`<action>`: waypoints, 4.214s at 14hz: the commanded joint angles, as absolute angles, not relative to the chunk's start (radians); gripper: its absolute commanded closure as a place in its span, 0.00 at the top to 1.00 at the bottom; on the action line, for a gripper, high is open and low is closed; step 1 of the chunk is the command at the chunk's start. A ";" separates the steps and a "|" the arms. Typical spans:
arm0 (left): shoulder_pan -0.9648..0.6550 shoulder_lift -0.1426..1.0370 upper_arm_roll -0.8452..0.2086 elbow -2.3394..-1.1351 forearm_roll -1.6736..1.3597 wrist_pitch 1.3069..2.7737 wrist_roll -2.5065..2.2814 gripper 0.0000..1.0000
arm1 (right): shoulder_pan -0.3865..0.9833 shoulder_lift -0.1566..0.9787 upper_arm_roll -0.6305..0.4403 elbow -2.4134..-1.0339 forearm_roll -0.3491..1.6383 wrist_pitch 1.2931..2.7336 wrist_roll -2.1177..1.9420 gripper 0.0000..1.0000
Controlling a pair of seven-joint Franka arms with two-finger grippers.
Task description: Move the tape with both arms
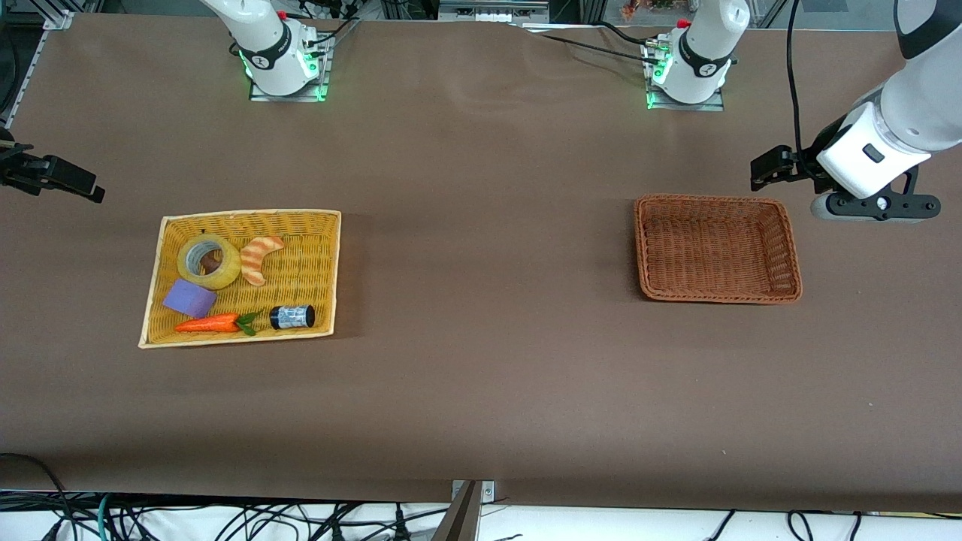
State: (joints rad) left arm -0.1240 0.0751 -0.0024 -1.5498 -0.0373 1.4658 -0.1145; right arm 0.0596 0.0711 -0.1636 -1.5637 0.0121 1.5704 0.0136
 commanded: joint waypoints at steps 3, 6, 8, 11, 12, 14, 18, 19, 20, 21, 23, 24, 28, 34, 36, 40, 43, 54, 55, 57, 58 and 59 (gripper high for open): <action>-0.124 0.087 -0.003 -1.519 -0.026 1.442 -0.115 1.00 | 0.035 0.080 -0.147 -1.540 0.006 1.559 -0.002 1.00; -0.126 0.087 -0.003 -1.519 -0.028 1.442 -0.115 1.00 | 0.035 0.080 -0.147 -1.540 0.006 1.555 -0.005 1.00; -0.124 0.087 -0.003 -1.519 -0.028 1.442 -0.115 1.00 | 0.035 0.080 -0.147 -1.540 0.003 1.555 -0.006 1.00; -0.126 0.087 -0.003 -1.519 -0.026 1.442 -0.115 1.00 | 0.034 0.080 -0.149 -1.540 0.005 1.555 -0.006 1.00; -0.126 0.087 -0.003 -1.519 -0.026 1.442 -0.115 1.00 | 0.034 0.080 -0.149 -1.540 0.005 1.555 -0.005 1.00; -0.126 0.087 -0.003 -1.519 -0.026 1.442 -0.115 1.00 | 0.034 0.080 -0.149 -1.540 0.003 1.555 -0.006 1.00; -0.127 0.087 -0.003 -1.519 -0.028 1.442 -0.115 1.00 | 0.034 0.080 -0.149 -1.540 0.002 1.555 -0.005 1.00; -0.127 0.087 -0.003 -1.519 -0.028 1.440 -0.115 1.00 | 0.032 0.081 -0.149 -1.540 0.002 1.555 -0.005 1.00; -0.127 0.087 -0.003 -1.519 -0.026 1.442 -0.115 1.00 | 0.032 0.081 -0.150 -1.540 0.002 1.555 -0.005 1.00; -0.126 0.087 -0.003 -1.520 -0.028 1.442 -0.115 1.00 | 0.032 0.081 -0.149 -1.540 -0.002 1.557 -0.006 1.00; -0.127 0.087 -0.003 -1.519 -0.026 1.442 -0.115 1.00 | 0.032 0.081 -0.150 -1.540 -0.003 1.557 -0.006 1.00; -0.126 0.087 -0.003 -1.519 -0.026 1.442 -0.115 1.00 | 0.032 0.081 -0.150 -1.540 -0.003 1.559 -0.006 1.00; -0.129 0.087 -0.005 -1.519 -0.028 1.442 -0.115 1.00 | 0.034 0.081 -0.150 -1.540 -0.002 1.560 -0.005 1.00; -0.126 0.087 -0.003 -1.520 -0.026 1.440 -0.115 1.00 | 0.034 0.081 -0.149 -1.540 -0.003 1.559 -0.003 1.00; -0.127 0.087 -0.003 -1.517 -0.026 1.442 -0.115 1.00 | 0.034 0.083 -0.149 -1.540 -0.003 1.560 -0.002 1.00; -0.130 0.087 -0.003 -1.516 -0.026 1.442 -0.115 1.00 | 0.034 0.095 -0.149 -1.542 -0.006 1.560 0.006 1.00; -0.129 0.087 -0.003 -1.516 -0.026 1.442 -0.115 1.00 | 0.040 0.095 -0.146 -1.542 -0.023 1.555 0.005 1.00; -0.129 0.087 -0.003 -1.516 -0.026 1.442 -0.117 1.00 | 0.044 0.218 -0.144 -1.745 -0.029 1.708 -0.002 1.00; -0.127 0.087 -0.003 -1.516 -0.026 1.442 -0.117 1.00 | 0.044 0.216 -0.146 -1.809 -0.031 1.785 -0.003 1.00; -0.127 0.087 -0.003 -1.516 -0.026 1.442 -0.117 1.00 | 0.041 0.209 -0.149 -1.914 -0.028 1.911 -0.002 1.00; -0.126 0.087 -0.003 -1.516 -0.026 1.442 -0.117 1.00 | 0.043 0.209 -0.147 -1.945 -0.022 1.952 -0.002 1.00; -0.126 0.087 -0.003 -1.516 -0.026 1.442 -0.117 1.00 | 0.043 0.212 -0.147 -1.968 -0.020 1.991 0.003 1.00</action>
State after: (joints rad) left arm -0.1245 0.0751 -0.0029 -1.5473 -0.0373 1.4658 -0.1145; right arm 0.0493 0.2499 -0.1533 -1.8912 -0.0154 1.9201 0.0135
